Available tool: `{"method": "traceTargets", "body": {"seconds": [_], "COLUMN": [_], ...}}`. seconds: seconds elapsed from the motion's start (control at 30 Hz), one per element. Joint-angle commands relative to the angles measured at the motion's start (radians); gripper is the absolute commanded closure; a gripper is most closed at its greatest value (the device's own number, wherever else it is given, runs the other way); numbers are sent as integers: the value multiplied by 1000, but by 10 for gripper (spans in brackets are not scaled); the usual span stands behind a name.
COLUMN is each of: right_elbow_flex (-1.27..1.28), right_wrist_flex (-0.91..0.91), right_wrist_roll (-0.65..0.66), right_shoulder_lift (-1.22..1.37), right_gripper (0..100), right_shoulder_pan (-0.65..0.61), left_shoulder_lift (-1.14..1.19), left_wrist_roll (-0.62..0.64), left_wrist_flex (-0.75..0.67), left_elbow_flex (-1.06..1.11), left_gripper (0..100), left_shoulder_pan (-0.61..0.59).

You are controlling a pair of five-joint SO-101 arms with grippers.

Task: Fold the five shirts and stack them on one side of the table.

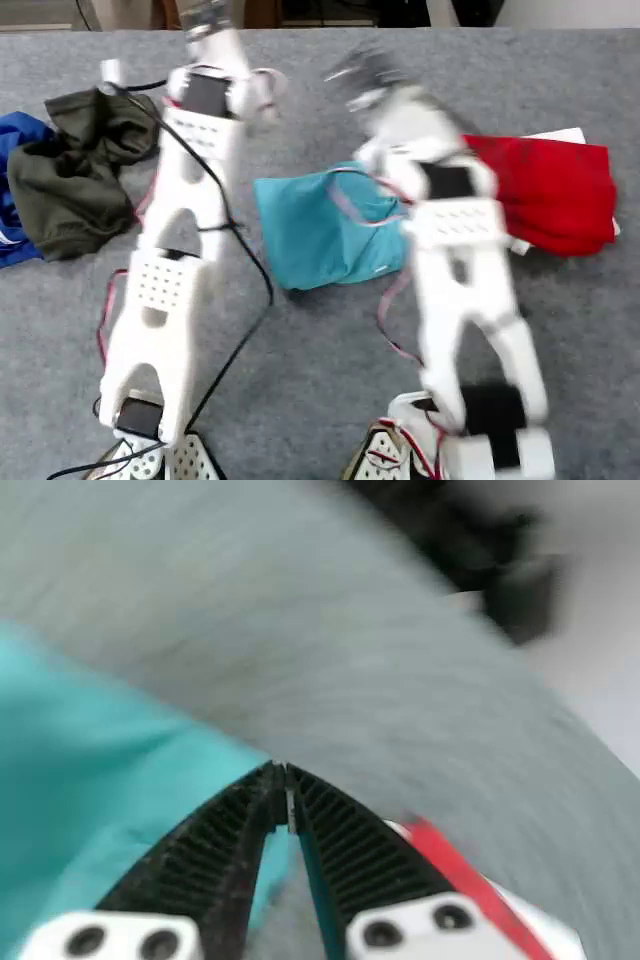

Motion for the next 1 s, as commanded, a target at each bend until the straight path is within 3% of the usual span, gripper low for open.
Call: {"method": "traceTargets", "body": {"seconds": [0.0, 0.27, 0.6, 0.73, 0.97], "right_elbow_flex": [-139, -529, -664, -673, -667], "right_wrist_flex": [35, 382, 571, 669, 789], "right_wrist_roll": [57, 51, 26, 40, 184], "right_shoulder_lift": [188, 584, 694, 657, 622], "right_gripper": [995, 995, 996, 996, 996], "right_shoulder_pan": [-62, -61, -33, 27, 219], "left_shoulder_lift": [-27, -16, -21, -18, -18], "left_wrist_roll": [-9, -11, -72, -72, -84], "left_wrist_flex": [14, 6, -9, -9, -11], "left_elbow_flex": [100, 301, 356, 359, 362], "left_gripper": [981, 981, 981, 981, 981], "left_shoulder_pan": [-117, -140, -115, -112, -110]}}
